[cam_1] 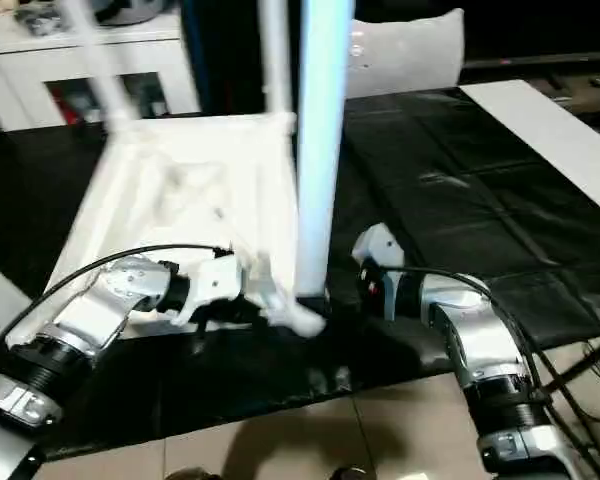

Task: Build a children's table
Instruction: Rotate leg to tighten

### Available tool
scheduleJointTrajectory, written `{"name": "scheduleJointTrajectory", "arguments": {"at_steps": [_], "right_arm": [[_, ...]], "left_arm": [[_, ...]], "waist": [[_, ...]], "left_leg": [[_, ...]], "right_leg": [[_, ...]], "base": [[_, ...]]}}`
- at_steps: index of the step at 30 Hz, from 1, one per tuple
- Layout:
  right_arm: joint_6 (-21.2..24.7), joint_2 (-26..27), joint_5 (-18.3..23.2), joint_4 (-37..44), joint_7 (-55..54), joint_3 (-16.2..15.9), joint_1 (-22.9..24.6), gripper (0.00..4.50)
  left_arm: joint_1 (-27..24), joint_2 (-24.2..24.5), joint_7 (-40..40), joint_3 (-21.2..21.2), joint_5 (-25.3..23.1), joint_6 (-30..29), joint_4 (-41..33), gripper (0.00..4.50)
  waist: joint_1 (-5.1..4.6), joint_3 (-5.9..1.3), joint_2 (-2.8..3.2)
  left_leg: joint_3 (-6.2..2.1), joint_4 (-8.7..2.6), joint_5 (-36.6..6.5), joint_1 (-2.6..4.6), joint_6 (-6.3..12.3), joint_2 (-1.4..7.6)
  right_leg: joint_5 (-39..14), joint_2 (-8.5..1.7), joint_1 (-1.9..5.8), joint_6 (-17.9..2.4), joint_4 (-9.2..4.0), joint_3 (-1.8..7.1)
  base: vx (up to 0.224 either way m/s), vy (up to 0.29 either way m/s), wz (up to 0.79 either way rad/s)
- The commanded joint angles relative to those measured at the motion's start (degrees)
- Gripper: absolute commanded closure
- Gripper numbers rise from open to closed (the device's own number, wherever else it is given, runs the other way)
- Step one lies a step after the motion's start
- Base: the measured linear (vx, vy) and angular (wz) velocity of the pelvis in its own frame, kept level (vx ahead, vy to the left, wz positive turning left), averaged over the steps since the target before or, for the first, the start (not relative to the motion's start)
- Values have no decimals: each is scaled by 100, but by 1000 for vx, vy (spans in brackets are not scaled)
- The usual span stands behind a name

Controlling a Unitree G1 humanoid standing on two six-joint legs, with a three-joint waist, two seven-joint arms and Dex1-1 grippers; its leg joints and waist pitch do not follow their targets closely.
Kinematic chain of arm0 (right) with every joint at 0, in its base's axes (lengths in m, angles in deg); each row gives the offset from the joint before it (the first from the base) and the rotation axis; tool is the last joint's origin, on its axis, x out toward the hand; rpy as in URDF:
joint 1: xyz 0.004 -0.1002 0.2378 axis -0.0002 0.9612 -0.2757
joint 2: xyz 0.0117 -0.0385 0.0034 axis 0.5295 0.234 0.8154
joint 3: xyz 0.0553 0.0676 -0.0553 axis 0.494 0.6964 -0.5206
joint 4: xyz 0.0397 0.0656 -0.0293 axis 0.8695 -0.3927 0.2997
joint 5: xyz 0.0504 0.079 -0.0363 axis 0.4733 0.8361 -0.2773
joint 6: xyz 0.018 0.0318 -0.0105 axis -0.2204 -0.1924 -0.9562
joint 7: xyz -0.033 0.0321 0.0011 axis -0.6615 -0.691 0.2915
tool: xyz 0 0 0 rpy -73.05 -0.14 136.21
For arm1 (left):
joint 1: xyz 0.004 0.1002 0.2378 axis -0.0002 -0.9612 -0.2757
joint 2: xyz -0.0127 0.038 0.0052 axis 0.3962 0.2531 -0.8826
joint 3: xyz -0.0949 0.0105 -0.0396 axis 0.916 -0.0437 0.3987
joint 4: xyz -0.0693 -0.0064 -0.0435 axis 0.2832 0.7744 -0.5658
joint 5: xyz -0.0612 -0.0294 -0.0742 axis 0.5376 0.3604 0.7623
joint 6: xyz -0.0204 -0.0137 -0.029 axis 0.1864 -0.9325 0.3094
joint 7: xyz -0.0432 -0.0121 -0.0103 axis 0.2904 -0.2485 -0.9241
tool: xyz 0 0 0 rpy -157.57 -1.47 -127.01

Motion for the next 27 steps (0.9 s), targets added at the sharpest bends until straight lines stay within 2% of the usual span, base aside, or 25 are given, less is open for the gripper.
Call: {"name": "scheduleJointTrajectory", "arguments": {"at_steps": [1, 2, 3, 5, 6, 7, 9, 11, 15, 18, 19, 22, 23, 27], "right_arm": [[93, -203, 192, -43, 458, 6, -137, 2], [121, -258, 236, -31, 636, -40, -144, 2], [134, -317, 266, -15, 818, -103, -151, 30], [243, -388, 323, -7, 1136, -222, -174, 38], [291, -404, 342, -5, 1260, -277, -193, 42], [307, -409, 350, -18, 1339, -307, -210, 68], [325, -396, 362, -57, 1472, -368, -258, 81], [346, -366, 372, -101, 1544, -408, -294, 86], [462, -350, 410, -122, 1672, -492, -310, 126], [511, -332, 422, -99, 1717, -519, -294, 142], [520, -326, 426, -97, 1729, -521, -293, 165], [532, -315, 436, -102, 1736, -532, -291, 170], [557, -310, 449, -96, 1733, -540, -281, 193], [650, -293, 496, -42, 1758, -548, -242, 214]], "left_arm": [[51, 44, -512, -324, 13, 343, -71, 450], [64, 44, -552, -331, 14, 393, -40, 450], [80, 52, -625, -343, 20, 467, -4, 450], [112, 56, -723, -358, 35, 554, 51, 450], [130, 51, -778, -365, 58, 578, 59, 450], [142, 45, -817, -367, 75, 596, 67, 450], [167, 23, -869, -377, 102, 610, 69, 450], [175, 7, -895, -394, 112, 621, 64, 450], [171, -12, -975, -408, 143, 658, 77, 450], [173, -10, -996, -410, 132, 673, 101, 450], [174, -9, -1005, -409, 130, 683, 116, 450], [174, 1, -1026, -412, 129, 700, 137, 450], [175, 8, -1011, -415, 113, 699, 152, 450], [188, 5, -981, -410, 96, 686, 181, 450]], "waist": [[-14, -415, -65], [-1, -419, -88], [33, -418, -83], [67, -418, -93], [64, -414, -96], [70, -408, -111], [86, -412, -114], [89, -408, -118], [92, -415, -122], [89, -416, -107], [89, -417, -110], [89, -420, -111], [87, -418, -104], [86, -414, -124]], "left_leg": [[42, -419, -1375, 24, 420, 128], [45, -417, -1380, 30, 432, 130], [50, -413, -1347, 30, 439, 129], [54, -412, -1311, 34, 439, 131], [57, -411, -1307, 25, 439, 124], [56, -410, -1316, 21, 425, 121], [57, -406, -1326, 37, 389, 123], [55, -409, -1309, 30, 375, 126], [51, -410, -1296, 28, 362, 126], [49, -411, -1296, 28, 359, 127], [53, -407, -1285, 29, 353, 121], [52, -407, -1278, 28, 353, 122], [52, -408, -1291, 28, 346, 123], [52, -409, -1310, 31, 334, 122]], "right_leg": [[-1926, -194, 354, -1095, -324, 259], [-1962, -201, 356, -1083, -329, 260], [-1998, -201, 351, -1067, -323, 266], [-2028, -202, 341, -1050, -323, 275], [-2054, -200, 344, -1040, -327, 273], [-2150, -203, 343, -1014, -327, 274], [-2258, -208, 331, -996, -330, 285], [-2252, -207, 333, -999, -326, 286], [-2233, -202, 337, -1001, -320, 284], [-2209, -200, 335, -1001, -318, 285], [-2210, -198, 337, -996, -321, 285], [-2216, -199, 337, -988, -323, 283], [-2221, -198, 336, -987, -326, 283], [-2338, -204, 335, -939, -334, 281]], "base": [[0, 0, 0], [0, 0, 0], [0, 0, 0], [0, 0, 0], [0, 0, 0], [0, 0, 0], [0, 0, 0], [0, 0, 0], [0, 0, 0], [0, 0, 0], [0, 0, 0], [0, 0, 0], [0, 0, 0], [0, 0, 0]]}}
